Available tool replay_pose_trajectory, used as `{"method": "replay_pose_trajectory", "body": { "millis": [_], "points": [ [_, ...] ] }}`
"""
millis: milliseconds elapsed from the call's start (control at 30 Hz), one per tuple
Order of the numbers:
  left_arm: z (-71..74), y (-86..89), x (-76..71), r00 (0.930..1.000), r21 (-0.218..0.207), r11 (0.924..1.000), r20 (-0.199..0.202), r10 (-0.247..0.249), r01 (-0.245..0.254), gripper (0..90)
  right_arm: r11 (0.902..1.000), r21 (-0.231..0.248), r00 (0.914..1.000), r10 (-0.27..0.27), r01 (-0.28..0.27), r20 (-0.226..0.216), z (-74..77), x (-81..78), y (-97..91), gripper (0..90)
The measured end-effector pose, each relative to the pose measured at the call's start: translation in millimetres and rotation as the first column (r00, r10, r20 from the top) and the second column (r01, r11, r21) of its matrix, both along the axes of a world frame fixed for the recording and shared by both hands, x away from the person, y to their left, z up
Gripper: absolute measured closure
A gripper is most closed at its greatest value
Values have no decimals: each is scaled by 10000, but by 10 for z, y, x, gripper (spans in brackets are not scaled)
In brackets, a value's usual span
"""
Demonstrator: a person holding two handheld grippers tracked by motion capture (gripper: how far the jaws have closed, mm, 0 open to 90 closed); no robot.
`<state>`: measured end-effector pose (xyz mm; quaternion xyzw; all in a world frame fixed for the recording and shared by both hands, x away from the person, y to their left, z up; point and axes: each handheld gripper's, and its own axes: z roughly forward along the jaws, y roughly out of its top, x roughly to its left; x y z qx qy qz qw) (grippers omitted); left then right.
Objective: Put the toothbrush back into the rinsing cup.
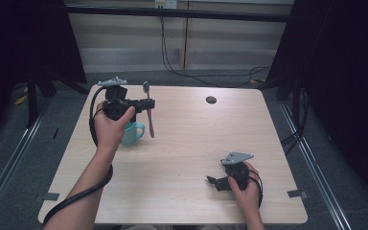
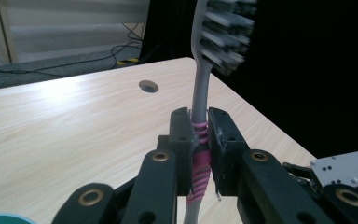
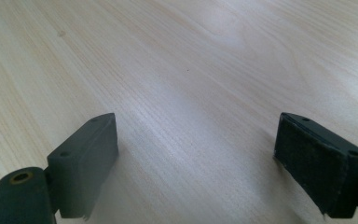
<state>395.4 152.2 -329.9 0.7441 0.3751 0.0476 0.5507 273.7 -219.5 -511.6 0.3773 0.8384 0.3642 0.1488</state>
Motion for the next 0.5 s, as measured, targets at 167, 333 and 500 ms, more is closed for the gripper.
{"method": "replay_pose_trajectory", "body": {
  "millis": [167, 333, 500],
  "points": [
    [12, 37, 38, 9999, 9, 9999, 17, 112, -112, 809, 10000, -3, 10000, -4, 4, 2, 0, 0, 0, 129],
    [32, 67, 67, 9997, 12, 9997, 81, 241, -241, 809, 10000, 0, 10000, 9, -9, 8, 0, 1, 0, 129],
    [45, 90, 91, 9992, 32, 9993, 118, 375, -375, 809, 10000, 1, 10000, -1, 1, -12, 1, -1, 1, 129]
  ]
}}
